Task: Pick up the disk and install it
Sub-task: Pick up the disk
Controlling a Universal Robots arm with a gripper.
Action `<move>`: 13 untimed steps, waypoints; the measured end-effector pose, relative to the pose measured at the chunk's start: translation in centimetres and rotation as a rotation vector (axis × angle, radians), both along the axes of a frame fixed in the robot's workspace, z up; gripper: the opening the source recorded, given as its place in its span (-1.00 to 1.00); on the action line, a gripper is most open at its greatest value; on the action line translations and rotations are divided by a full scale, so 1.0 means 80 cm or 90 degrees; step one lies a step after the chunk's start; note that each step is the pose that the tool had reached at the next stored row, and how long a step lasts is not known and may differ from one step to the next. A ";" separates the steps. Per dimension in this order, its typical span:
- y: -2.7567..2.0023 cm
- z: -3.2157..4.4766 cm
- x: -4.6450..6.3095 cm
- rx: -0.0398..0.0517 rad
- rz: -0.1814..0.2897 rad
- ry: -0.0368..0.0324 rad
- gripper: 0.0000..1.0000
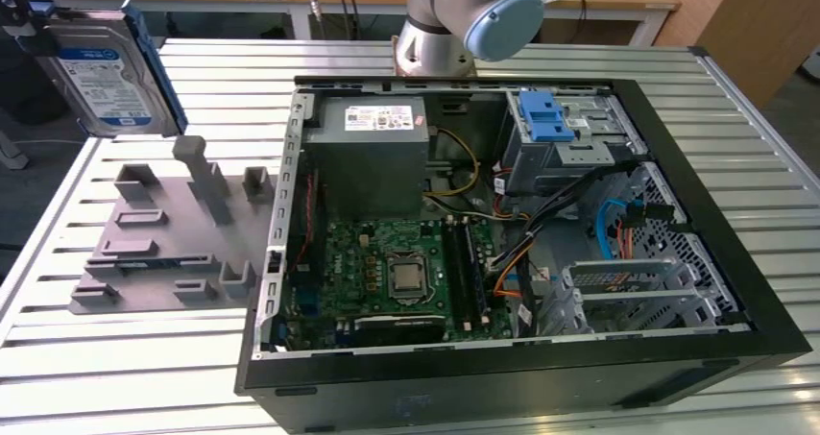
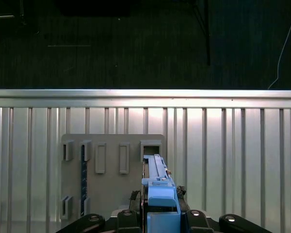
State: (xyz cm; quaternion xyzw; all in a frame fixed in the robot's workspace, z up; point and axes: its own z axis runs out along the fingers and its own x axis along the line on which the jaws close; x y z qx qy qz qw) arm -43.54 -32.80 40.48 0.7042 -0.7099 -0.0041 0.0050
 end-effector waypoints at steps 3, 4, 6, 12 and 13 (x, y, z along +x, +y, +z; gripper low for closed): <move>0.0001 0.0046 0.000 0.0000 0.000 0.0000 -0.27; 0.0001 0.0062 0.000 0.0000 0.000 0.0000 -0.27; 0.0001 0.0063 0.000 0.0002 0.000 -0.0001 -0.27; 0.0001 0.0065 0.000 0.0014 0.000 0.0001 -0.27; 0.0001 0.0065 0.000 0.0015 0.000 0.0000 -0.27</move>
